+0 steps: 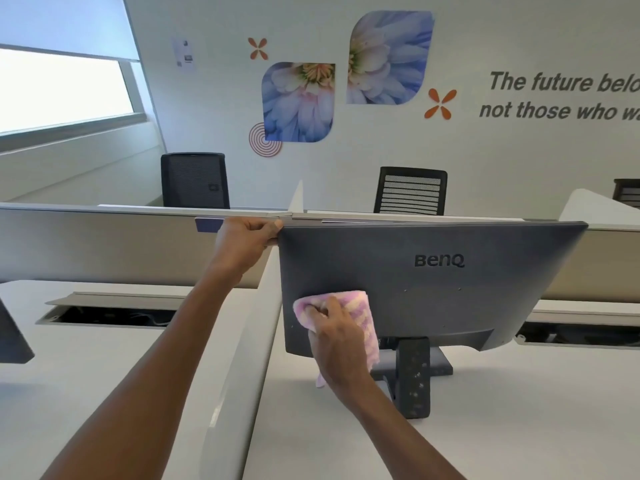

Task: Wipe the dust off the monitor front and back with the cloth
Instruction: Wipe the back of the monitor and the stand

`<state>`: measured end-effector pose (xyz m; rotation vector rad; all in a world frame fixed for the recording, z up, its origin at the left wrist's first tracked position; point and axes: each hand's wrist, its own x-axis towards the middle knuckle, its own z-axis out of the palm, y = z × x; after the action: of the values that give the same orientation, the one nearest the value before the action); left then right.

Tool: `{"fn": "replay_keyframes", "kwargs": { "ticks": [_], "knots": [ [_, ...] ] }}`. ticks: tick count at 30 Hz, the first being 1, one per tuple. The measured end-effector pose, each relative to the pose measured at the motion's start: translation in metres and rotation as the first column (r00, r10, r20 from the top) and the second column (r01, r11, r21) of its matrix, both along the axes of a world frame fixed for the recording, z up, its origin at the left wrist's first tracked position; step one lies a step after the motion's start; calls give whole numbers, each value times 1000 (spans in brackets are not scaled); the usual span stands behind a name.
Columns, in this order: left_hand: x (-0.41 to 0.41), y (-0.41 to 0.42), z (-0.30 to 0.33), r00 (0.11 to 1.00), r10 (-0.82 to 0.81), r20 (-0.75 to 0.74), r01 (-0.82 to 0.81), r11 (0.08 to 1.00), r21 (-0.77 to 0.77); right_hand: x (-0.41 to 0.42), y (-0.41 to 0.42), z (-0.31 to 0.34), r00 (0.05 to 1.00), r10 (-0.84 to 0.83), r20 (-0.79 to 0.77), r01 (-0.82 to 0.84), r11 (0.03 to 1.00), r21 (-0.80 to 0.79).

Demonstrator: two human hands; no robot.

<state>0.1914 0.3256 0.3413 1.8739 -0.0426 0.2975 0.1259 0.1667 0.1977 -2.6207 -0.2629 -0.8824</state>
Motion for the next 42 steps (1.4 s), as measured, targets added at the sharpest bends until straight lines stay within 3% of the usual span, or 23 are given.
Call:
{"fn": "replay_keyframes", "kwargs": {
  "ticks": [4, 8, 12, 18, 22, 26, 29, 33, 39, 42],
  "knots": [
    [2, -3, 1, 1000, 20, -2, -20, 1000, 16, 4, 3, 17, 995, -39, 92, 31, 996, 78],
    [2, -3, 0, 1000, 23, 3, -23, 999, 34, 16, 29, 30, 998, 30, 47, -29, 999, -25],
    [1, -1, 2, 1000, 19, -10, -19, 999, 27, 15, 42, -1, 997, 53, -57, -61, 985, -159],
    [3, -3, 1, 1000, 30, -1, -30, 998, 48, 9, 33, 8, 999, -30, 11, 31, 999, -11],
    [3, -3, 1, 999, 35, -3, -35, 998, 46, 15, 50, 21, 1000, 7, -10, -9, 987, -158],
    [0, -3, 0, 999, 31, 11, -31, 998, 53, 11, 46, -16, 991, 6, -136, -46, 955, -294],
    [0, -3, 0, 999, 32, 13, -33, 999, 43, 4, 27, -27, 992, -9, -129, -17, 981, -193],
    [2, -5, 0, 999, 33, 17, -33, 998, 46, 6, 20, 4, 1000, -22, 19, 22, 1000, 4],
    [-1, -3, 0, 999, 36, 10, -37, 998, 59, 10, 22, -10, 997, 77, -15, -78, 988, -136],
    [-2, -3, 0, 999, 42, 11, -43, 998, 52, 2, -4, -35, 999, 24, -45, -27, 996, -85]
  ]
}}
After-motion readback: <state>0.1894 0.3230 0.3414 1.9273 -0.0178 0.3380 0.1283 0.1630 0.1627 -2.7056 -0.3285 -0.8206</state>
